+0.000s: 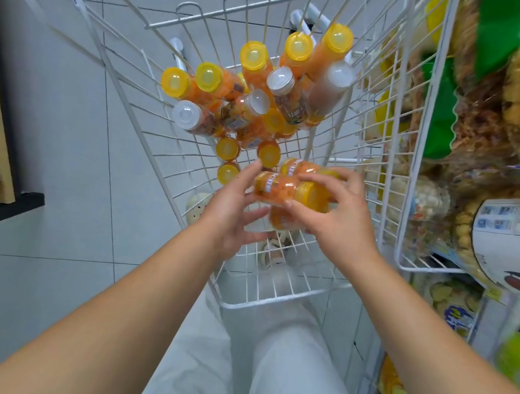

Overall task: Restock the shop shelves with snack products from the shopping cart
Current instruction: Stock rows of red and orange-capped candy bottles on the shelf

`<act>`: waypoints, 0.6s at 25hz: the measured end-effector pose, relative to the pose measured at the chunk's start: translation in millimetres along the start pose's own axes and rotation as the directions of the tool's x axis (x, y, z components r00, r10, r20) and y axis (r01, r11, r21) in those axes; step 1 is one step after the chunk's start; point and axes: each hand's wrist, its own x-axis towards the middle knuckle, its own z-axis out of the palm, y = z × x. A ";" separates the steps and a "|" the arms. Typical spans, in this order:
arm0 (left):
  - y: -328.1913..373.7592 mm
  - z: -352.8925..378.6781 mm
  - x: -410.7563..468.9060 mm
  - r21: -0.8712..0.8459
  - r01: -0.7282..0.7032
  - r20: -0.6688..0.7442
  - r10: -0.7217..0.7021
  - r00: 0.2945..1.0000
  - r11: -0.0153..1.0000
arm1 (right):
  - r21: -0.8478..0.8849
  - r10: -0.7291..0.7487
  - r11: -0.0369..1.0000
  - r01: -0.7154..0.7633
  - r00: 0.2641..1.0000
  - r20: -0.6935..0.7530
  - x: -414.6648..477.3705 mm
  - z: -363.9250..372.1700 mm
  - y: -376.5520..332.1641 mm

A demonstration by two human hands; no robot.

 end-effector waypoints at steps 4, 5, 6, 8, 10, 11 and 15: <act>-2.6 0.9 -13.1 -0.068 0.126 0.251 -0.105 0.962 0.990 | 0.249 0.041 0.965 -0.080 0.987 0.157 -16.4 -7.6 -21.8; -2.0 -0.9 -14.2 -0.089 0.133 0.277 -0.104 0.955 0.987 | 0.262 0.039 0.962 -0.082 0.985 0.168 -16.4 -8.2 -26.8; -0.8 -2.6 -13.8 -0.117 0.142 0.294 -0.102 0.950 0.983 | 0.268 0.033 0.960 -0.082 0.983 0.183 -15.3 -7.9 -30.1; 2.3 -5.5 -11.1 -0.169 0.171 0.286 -0.117 0.951 0.971 | 0.277 0.016 0.958 -0.079 0.975 0.222 -13.6 -6.3 -36.5; 4.2 -8.1 -5.5 -0.150 0.166 0.230 -0.129 0.965 0.975 | 0.294 -0.010 0.954 -0.061 0.972 0.235 -14.5 -2.8 -39.2; 4.4 -8.4 -4.1 -0.136 0.163 0.204 -0.133 0.970 0.977 | 0.313 -0.021 0.948 -0.054 0.973 0.230 -16.2 -1.8 -40.8; 1.6 -10.3 -6.7 -0.135 0.172 0.163 -0.149 0.975 0.976 | 0.352 0.082 0.927 -0.129 0.986 0.147 -1.3 -3.3 -32.1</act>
